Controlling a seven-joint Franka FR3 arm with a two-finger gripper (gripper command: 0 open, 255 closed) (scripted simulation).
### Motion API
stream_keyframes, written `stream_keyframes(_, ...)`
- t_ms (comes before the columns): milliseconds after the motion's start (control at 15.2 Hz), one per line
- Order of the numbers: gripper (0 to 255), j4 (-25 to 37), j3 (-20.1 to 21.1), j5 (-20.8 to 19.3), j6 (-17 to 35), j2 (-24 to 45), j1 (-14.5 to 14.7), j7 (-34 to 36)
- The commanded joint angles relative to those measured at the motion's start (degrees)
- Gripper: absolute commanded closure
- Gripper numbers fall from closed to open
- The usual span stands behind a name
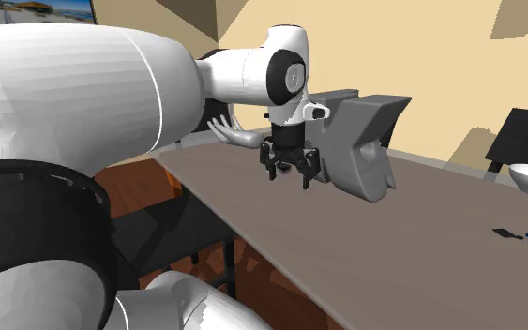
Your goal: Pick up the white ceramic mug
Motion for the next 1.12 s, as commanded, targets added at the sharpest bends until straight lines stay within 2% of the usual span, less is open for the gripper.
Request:
stream_keyframes(0, 0, 0.00, 0.00, 0.00, 0.00, 0.00, 0.00, 0.00)
stream_keyframes(528, 0, 11.75, 0.52, 1.18, 6.17, 18.42, 2.46, -3.95)
stream_keyframes(1056, 0, 27.88, 1.78, 2.09, 7.55, 36.46, 4.50, -7.57)
